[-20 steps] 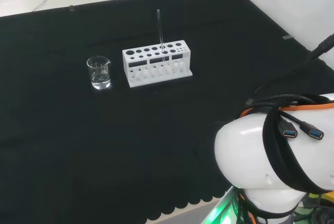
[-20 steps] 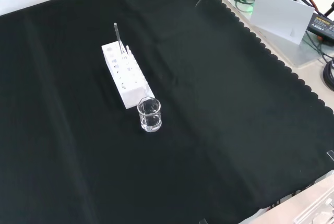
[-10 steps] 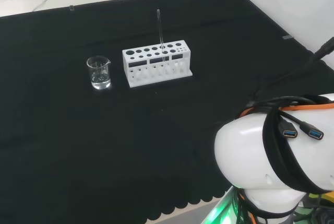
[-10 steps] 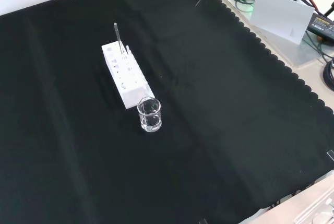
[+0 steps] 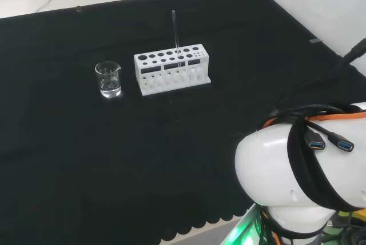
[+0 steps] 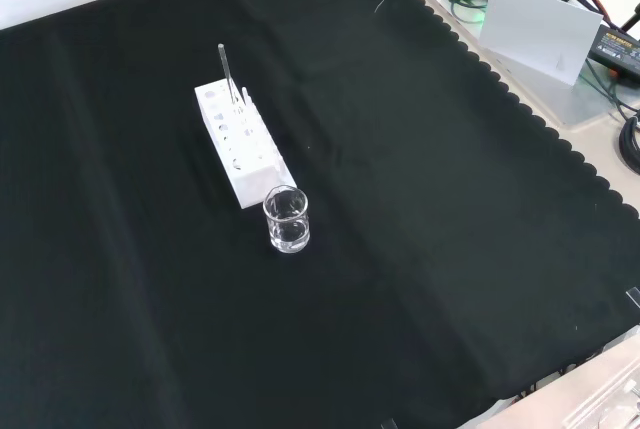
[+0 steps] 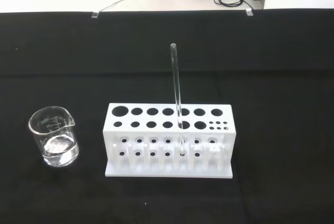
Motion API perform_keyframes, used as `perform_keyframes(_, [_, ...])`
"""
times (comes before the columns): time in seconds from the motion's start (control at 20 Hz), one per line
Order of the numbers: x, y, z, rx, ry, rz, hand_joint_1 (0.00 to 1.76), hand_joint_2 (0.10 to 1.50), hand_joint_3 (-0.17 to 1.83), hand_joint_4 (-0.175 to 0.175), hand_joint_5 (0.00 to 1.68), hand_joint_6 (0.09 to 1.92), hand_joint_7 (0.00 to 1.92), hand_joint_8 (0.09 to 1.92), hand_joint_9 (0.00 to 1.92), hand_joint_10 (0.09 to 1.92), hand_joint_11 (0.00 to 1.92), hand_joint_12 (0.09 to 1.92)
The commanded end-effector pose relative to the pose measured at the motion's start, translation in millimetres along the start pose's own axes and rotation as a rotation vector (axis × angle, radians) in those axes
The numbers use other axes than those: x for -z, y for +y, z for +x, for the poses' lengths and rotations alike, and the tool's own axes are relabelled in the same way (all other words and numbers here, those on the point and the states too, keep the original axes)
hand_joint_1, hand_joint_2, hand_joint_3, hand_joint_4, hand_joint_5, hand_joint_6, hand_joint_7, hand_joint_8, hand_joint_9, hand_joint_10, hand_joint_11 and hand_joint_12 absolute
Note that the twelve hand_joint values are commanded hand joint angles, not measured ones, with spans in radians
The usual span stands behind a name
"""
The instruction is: Take the glass rod from the white test tube rack.
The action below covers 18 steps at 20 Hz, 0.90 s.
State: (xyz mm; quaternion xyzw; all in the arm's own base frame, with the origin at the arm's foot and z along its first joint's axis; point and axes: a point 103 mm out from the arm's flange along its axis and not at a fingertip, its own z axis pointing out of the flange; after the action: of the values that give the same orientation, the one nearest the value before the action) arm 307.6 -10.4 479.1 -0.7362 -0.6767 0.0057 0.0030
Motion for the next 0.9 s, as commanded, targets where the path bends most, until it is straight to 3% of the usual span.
perform_keyframes(0.05, [-3, 16, -3, 0.002, -0.012, 0.017, 0.45, 1.01, 0.36, -0.119, 0.04, 0.09, 0.0, 0.28, 0.0, 0.54, 0.0, 0.74])
perform_keyframes(0.9, [-28, 99, 10, 0.056, -0.046, 0.049, 0.44, 1.05, 0.33, -0.12, 0.08, 0.09, 0.0, 0.4, 0.0, 0.66, 0.0, 0.83])
